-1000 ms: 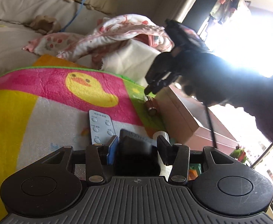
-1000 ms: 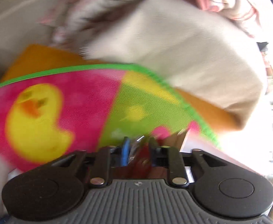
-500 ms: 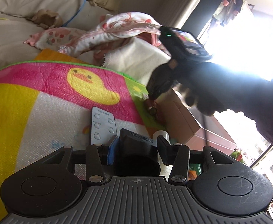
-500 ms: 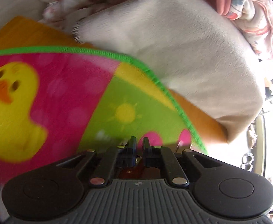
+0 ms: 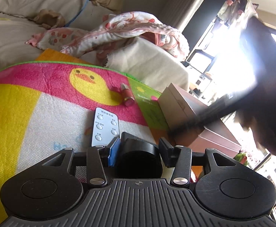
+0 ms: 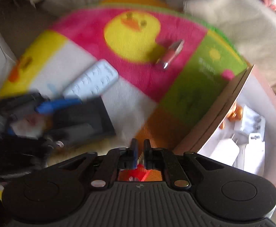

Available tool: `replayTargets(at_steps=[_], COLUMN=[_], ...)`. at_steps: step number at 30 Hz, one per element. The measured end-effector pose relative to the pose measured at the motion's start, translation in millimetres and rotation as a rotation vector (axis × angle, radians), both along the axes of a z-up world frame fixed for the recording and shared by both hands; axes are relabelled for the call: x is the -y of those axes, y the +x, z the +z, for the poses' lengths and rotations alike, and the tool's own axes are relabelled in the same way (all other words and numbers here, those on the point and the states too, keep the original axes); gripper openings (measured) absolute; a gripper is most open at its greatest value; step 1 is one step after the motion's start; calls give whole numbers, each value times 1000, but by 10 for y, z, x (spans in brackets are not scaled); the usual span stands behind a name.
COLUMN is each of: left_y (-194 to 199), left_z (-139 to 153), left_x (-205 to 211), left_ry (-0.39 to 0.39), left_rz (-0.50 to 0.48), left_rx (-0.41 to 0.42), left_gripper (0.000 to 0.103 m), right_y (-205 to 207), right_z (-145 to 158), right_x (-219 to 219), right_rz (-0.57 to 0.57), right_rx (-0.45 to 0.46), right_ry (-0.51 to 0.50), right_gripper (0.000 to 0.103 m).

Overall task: Organize rigid objects
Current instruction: 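Grasp the red lipstick tube with the right gripper while the left holds the black cylinder, then carry the lipstick and set it beside the pink box while the left holds the cylinder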

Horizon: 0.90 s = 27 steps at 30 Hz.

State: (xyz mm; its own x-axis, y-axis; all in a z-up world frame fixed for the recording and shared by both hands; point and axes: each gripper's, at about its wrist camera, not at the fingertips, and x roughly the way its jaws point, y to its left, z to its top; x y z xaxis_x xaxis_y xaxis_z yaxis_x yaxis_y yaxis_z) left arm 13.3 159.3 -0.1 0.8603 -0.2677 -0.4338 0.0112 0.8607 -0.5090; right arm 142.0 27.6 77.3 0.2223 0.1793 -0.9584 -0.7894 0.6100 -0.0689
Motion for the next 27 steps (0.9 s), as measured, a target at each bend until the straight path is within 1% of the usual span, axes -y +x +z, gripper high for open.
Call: replayTargets(at_steps=[1, 2, 3, 4, 5, 7, 10, 12, 13, 14, 15, 16, 17, 18, 19, 20, 22, 23, 27], left_y=[1, 4, 2, 2, 2, -1, 2, 9, 13, 14, 13, 10, 10, 12, 17, 19, 23, 25, 17], left_z=[-3, -4, -4, -4, -4, -5, -12, -11, -11, -10, -10, -11, -13, -12, -13, -13, -12, -9, 10], left_x=[1, 2, 7, 11, 16, 18, 7, 7, 14, 18, 21, 22, 20, 18, 14, 15, 30, 43, 144], left_ry=[-1, 0, 3, 6, 8, 10, 1, 1, 3, 6, 7, 6, 3, 0, -2, -3, 2, 9, 62], left_rz=[-1, -2, -4, -6, -8, -10, -11, -12, -14, -15, -15, -15, -15, -15, -16, -18, -27, -33, -68], left_rx=[-1, -2, -2, -2, -2, -1, -2, -3, -4, -4, -4, -3, -3, -3, -3, -3, -3, -2, 1], left_gripper=[50, 50, 50, 50, 50, 50, 50, 50, 50, 50, 50, 50, 50, 50, 50, 50, 50, 50, 50], right_y=[50, 130, 235, 346, 489, 777, 1081, 1106, 1087, 1057, 1012, 944, 895, 808, 735, 696, 606, 536, 164], right_z=[82, 155, 205, 234, 230, 152, -32, -143, -187, -220, -260, -289, -343, -345, -319, -286, -155, -81, 182], right_x=[6, -7, -29, -62, -101, -200, -396, -516, -570, -628, -696, -783, -870, -928, -950, -930, -772, -672, -109], right_rz=[-24, -59, -103, -146, -188, -267, -316, -306, -285, -261, -231, -191, -152, -125, -97, -82, -94, -83, -36], right_rx=[29, 66, 101, 127, 141, 129, 45, -9, -21, -11, 9, 30, 51, 101, 108, 78, 43, 43, 96], right_ry=[52, 107, 159, 211, 261, 332, 375, 381, 378, 370, 358, 328, 282, 251, 238, 245, 283, 297, 335], right_gripper=[12, 22, 29, 43, 49, 50, 49, 49, 49, 49, 46, 32, 26, 22, 20, 20, 20, 20, 20])
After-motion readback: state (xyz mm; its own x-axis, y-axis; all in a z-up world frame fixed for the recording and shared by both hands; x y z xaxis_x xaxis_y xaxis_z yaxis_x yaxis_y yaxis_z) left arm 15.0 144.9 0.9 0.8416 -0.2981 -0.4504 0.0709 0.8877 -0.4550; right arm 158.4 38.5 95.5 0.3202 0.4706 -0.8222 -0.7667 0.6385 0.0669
